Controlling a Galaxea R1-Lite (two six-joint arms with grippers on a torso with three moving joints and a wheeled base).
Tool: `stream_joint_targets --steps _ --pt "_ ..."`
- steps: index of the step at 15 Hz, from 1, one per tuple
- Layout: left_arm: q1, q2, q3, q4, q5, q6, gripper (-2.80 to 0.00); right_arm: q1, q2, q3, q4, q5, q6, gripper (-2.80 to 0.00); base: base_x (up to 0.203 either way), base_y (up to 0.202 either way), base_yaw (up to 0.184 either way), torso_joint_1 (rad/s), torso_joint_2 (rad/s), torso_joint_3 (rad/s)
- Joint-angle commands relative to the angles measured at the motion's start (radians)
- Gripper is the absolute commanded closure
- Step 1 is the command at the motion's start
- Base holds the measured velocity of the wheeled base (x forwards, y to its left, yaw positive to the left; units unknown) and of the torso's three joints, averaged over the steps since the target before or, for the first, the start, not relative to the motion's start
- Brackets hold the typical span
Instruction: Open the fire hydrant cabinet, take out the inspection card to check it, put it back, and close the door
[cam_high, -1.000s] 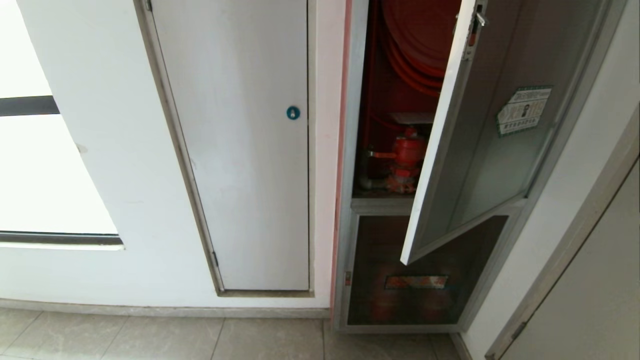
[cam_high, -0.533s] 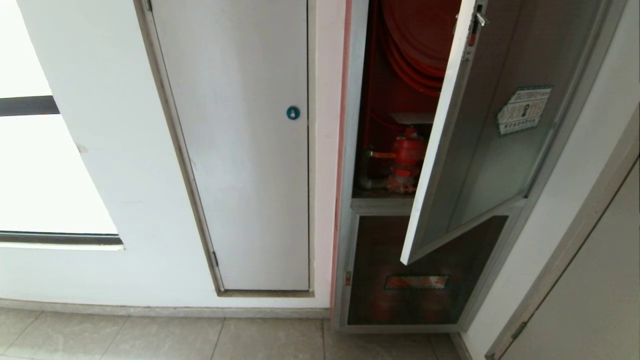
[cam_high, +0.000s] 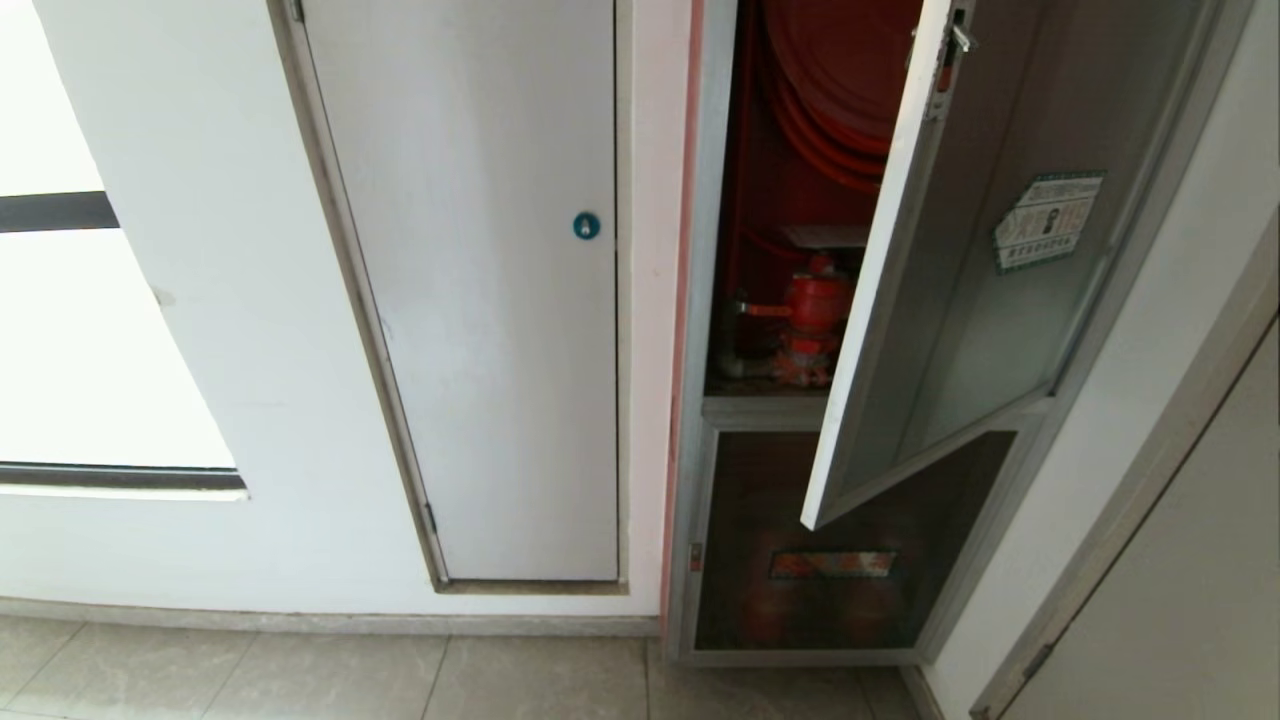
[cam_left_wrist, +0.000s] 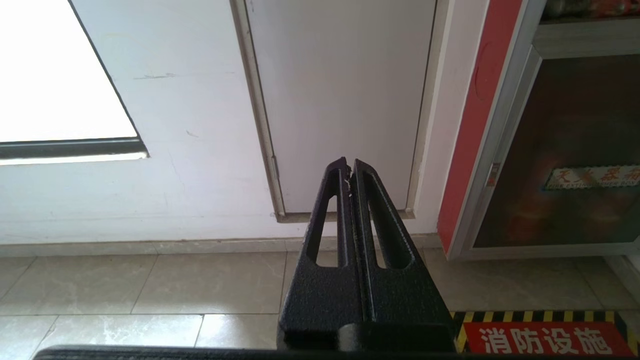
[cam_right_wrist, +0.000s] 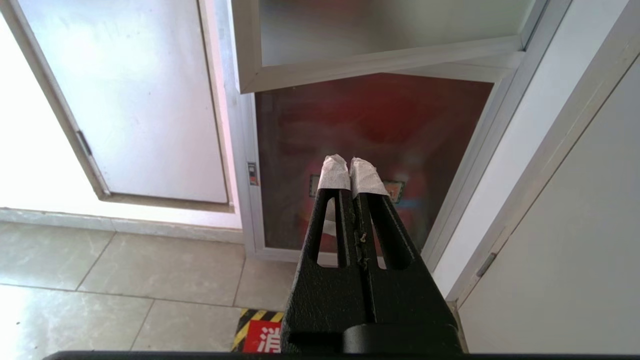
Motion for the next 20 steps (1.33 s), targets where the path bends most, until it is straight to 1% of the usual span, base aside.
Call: stream_joint_targets --steps 1,4,7,11,14,17,20 --pt "0.0 0.001 0.006 0.0 0.0 0.0 0.0 0.0 0.0 0.0 -0.002 0.0 -0.001 0.0 0.0 0.0 0.0 0.0 0.0 0.0" --pt "0.001 0.0 0.006 0.0 0.0 0.0 0.0 0.004 0.055 -0.005 -0.015 -0.001 -0.001 0.0 0.0 0.0 0.0 0.0 0.0 0.0" --pt "0.0 0.0 0.006 0.0 0.0 0.0 0.0 0.005 0.136 -0.064 -0.075 -0.001 -0.002 0.0 0.0 0.0 0.0 0.0 0.0 0.0" --pt "0.0 0.0 0.006 0.0 0.0 0.0 0.0 0.011 0.267 -0.203 -0.08 0.027 -0.005 0.0 0.0 0.0 0.0 0.0 0.0 0.0" --pt "0.0 0.0 0.006 0.0 0.0 0.0 0.0 0.034 0.397 -0.338 -0.08 0.045 -0.005 0.0 0.0 0.0 0.0 0.0 0.0 0.0" --pt "0.0 0.0 0.006 0.0 0.0 0.0 0.0 0.09 0.509 -0.464 -0.08 0.09 -0.005 0.0 0.0 0.0 0.0 0.0 0.0 0.0" --pt "0.0 0.001 0.006 0.0 0.0 0.0 0.0 0.142 0.641 -0.59 -0.08 0.109 -0.003 0.0 0.0 0.0 0.0 0.0 0.0 0.0"
